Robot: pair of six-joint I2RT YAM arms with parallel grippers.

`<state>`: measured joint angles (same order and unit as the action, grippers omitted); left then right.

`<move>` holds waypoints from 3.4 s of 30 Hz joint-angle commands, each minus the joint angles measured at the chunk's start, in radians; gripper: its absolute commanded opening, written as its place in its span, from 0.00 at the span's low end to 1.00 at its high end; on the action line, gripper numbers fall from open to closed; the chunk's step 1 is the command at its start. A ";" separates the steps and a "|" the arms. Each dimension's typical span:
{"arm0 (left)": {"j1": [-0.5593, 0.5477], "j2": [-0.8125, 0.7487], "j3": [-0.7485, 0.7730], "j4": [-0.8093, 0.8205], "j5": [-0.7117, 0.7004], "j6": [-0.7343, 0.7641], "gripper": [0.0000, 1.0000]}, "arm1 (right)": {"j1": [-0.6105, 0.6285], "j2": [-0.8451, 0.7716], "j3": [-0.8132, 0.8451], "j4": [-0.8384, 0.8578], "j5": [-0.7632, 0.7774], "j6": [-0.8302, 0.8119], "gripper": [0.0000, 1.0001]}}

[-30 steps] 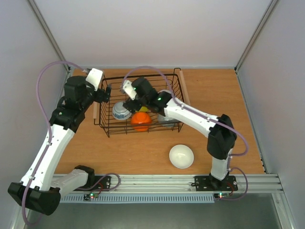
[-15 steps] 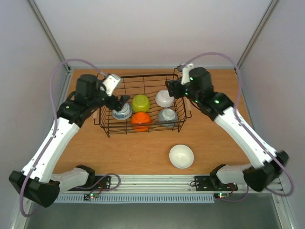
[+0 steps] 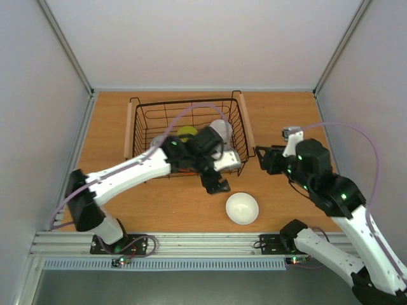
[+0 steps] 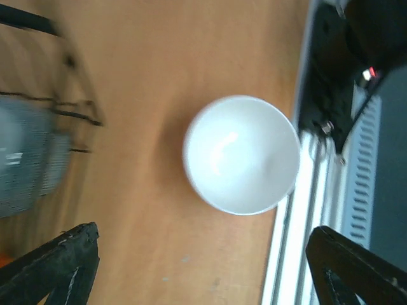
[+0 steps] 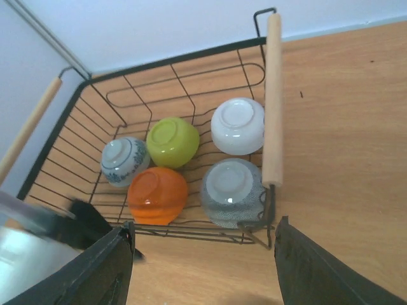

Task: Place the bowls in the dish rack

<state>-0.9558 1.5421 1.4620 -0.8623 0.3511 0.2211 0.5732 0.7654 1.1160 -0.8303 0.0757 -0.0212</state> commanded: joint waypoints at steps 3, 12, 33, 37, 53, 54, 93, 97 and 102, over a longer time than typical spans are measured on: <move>-0.153 0.175 0.063 -0.066 -0.012 -0.001 0.86 | 0.004 -0.184 -0.042 -0.160 0.076 0.094 0.61; -0.187 0.349 0.119 -0.027 -0.070 -0.024 0.84 | 0.004 -0.341 -0.122 -0.238 0.047 0.122 0.62; -0.198 0.532 0.157 0.015 -0.242 -0.026 0.27 | 0.003 -0.446 -0.237 -0.227 -0.050 0.148 0.63; -0.197 0.519 0.148 0.014 -0.210 -0.014 0.01 | 0.004 -0.445 -0.252 -0.233 -0.060 0.165 0.64; 0.070 0.157 0.066 0.096 0.171 0.013 0.00 | 0.004 -0.468 -0.423 0.042 -0.409 0.266 0.71; 0.091 0.141 0.058 0.099 0.197 0.010 0.00 | 0.004 -0.468 -0.441 0.082 -0.433 0.274 0.71; 0.173 0.011 0.000 0.125 0.276 0.006 0.01 | 0.005 -0.258 -0.667 0.752 -0.662 0.444 0.88; 0.173 0.003 -0.005 0.129 0.269 0.006 0.00 | 0.005 -0.238 -0.677 0.821 -0.703 0.478 0.75; 0.175 -0.009 -0.010 0.132 0.261 0.005 0.00 | 0.004 -0.200 -0.679 0.893 -0.738 0.510 0.32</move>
<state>-0.7662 1.5833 1.4521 -0.8047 0.5060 0.2485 0.5705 0.5476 0.4370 -0.1043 -0.5686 0.4736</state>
